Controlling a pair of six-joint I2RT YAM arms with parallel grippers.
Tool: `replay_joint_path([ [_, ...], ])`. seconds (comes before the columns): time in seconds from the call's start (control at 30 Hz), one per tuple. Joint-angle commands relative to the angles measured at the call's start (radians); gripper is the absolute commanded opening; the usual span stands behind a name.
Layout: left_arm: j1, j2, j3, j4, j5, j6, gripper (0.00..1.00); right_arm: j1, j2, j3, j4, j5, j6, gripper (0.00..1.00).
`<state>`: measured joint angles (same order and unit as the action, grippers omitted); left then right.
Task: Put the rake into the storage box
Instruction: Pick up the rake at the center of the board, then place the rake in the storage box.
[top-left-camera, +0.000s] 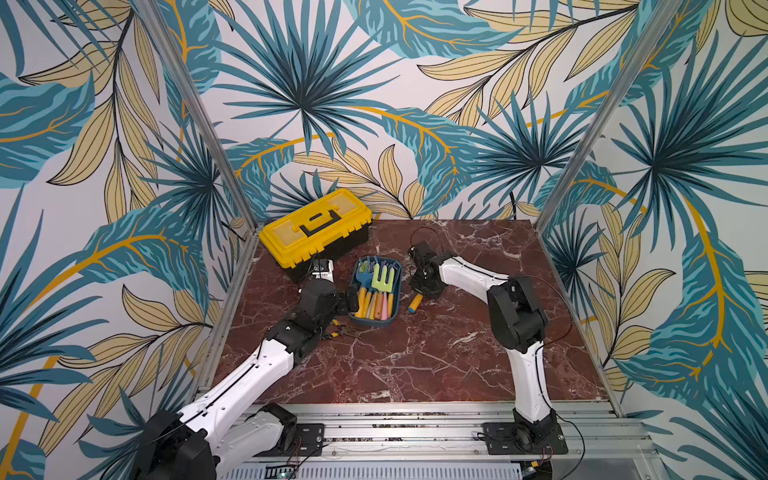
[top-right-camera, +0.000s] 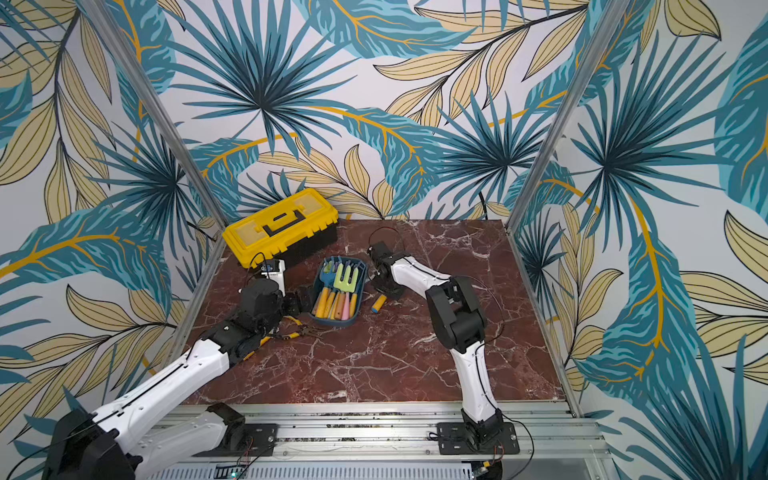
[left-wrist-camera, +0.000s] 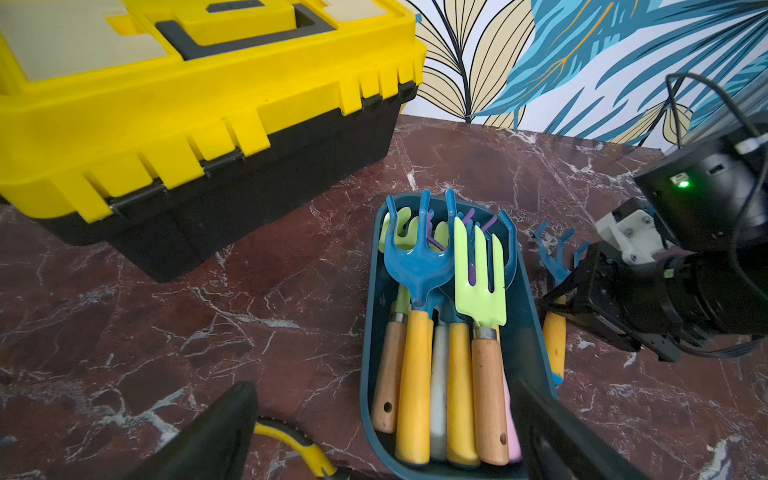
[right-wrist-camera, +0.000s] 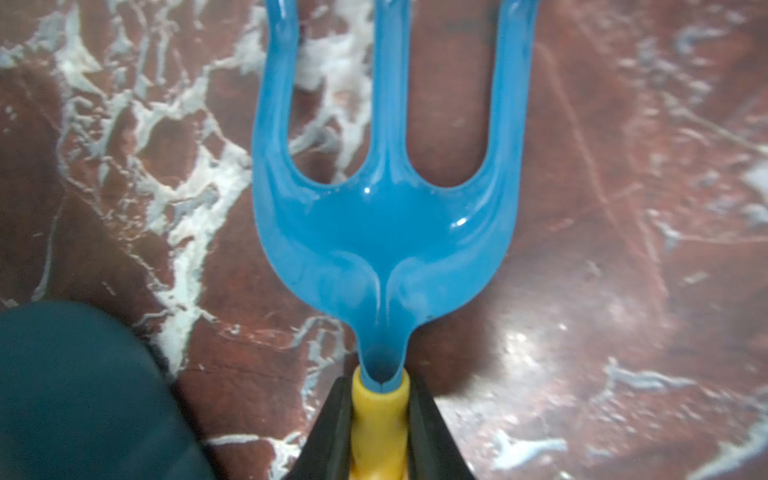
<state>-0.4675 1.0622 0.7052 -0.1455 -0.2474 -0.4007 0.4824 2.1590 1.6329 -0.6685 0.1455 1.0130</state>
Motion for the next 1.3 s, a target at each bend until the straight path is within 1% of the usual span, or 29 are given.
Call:
replay_joint_path([
  [0.0,0.006,-0.009,-0.019,0.019,-0.004,0.000,1.00,-0.015,-0.105,-0.068,-0.044,0.044,-0.028,0.20],
  [0.13,0.006,-0.006,-0.019,0.021,-0.006,0.000,1.00,-0.018,-0.215,-0.112,-0.043,0.078,-0.086,0.20],
  [0.23,0.006,-0.007,-0.020,0.020,-0.009,-0.001,1.00,-0.018,-0.291,-0.129,-0.041,0.081,-0.128,0.20],
  [0.37,0.006,-0.013,-0.021,0.018,-0.014,0.000,1.00,-0.016,-0.359,-0.126,-0.027,0.026,-0.177,0.20],
  [0.5,0.006,-0.028,-0.031,0.022,-0.030,0.000,1.00,0.008,-0.374,-0.103,-0.008,-0.047,-0.202,0.20],
  [0.67,0.006,-0.061,-0.048,0.029,-0.065,-0.007,1.00,0.080,-0.315,-0.014,-0.008,-0.124,-0.217,0.20],
  [0.77,0.007,-0.088,-0.074,0.050,-0.102,-0.025,1.00,0.127,-0.278,0.030,-0.008,-0.142,-0.210,0.20],
  [0.9,0.017,-0.098,-0.083,0.048,-0.112,-0.051,1.00,0.179,-0.215,0.096,-0.008,-0.167,-0.207,0.20],
  [1.1,0.047,-0.082,-0.084,0.040,-0.088,-0.086,1.00,0.219,-0.092,0.234,-0.016,-0.203,-0.218,0.21],
  [1.27,0.082,-0.075,-0.084,0.031,-0.046,-0.116,1.00,0.243,0.017,0.383,-0.074,-0.201,-0.238,0.21],
])
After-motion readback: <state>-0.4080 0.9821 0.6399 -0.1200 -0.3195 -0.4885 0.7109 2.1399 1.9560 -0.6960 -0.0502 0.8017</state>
